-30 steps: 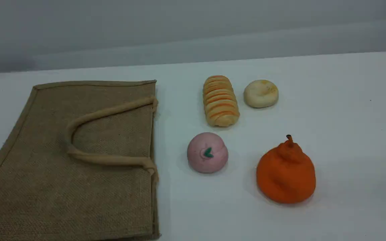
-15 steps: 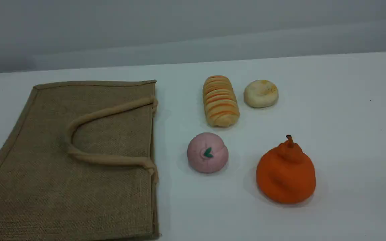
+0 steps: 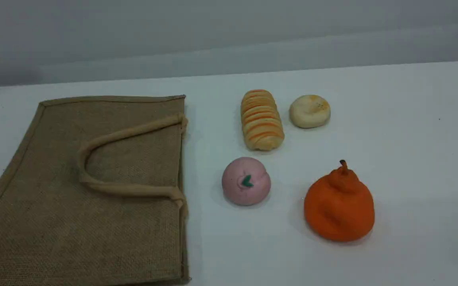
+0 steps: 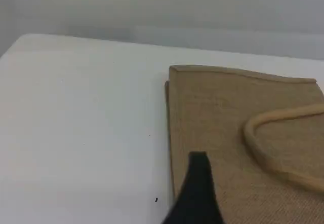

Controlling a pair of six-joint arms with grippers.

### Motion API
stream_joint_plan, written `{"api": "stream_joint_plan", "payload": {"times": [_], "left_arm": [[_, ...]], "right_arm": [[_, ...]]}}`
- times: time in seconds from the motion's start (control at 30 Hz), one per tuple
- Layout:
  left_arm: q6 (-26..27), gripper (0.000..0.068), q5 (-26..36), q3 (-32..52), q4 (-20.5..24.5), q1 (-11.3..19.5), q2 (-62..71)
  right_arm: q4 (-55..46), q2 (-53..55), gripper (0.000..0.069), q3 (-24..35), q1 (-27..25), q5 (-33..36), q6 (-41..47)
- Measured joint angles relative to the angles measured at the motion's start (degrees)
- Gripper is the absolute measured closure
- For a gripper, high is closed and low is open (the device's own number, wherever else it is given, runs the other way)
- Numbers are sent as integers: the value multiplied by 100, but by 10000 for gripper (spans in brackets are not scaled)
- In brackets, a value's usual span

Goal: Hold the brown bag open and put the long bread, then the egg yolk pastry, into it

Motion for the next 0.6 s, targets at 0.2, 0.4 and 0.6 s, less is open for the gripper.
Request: {"api": "stream_joint_plan", "payload": {"times": [0.2, 0.4, 0.6], "left_arm": [[0, 136, 0, 0, 0, 0, 0], [0, 136, 0, 0, 0, 0, 0], [51, 136, 0, 0, 167, 0, 0]], "right_arm": [[2, 0, 322, -5, 0, -191, -6], [7, 0, 322, -5, 0, -179, -6], [7, 0, 322, -5, 0, -179, -6]]}}
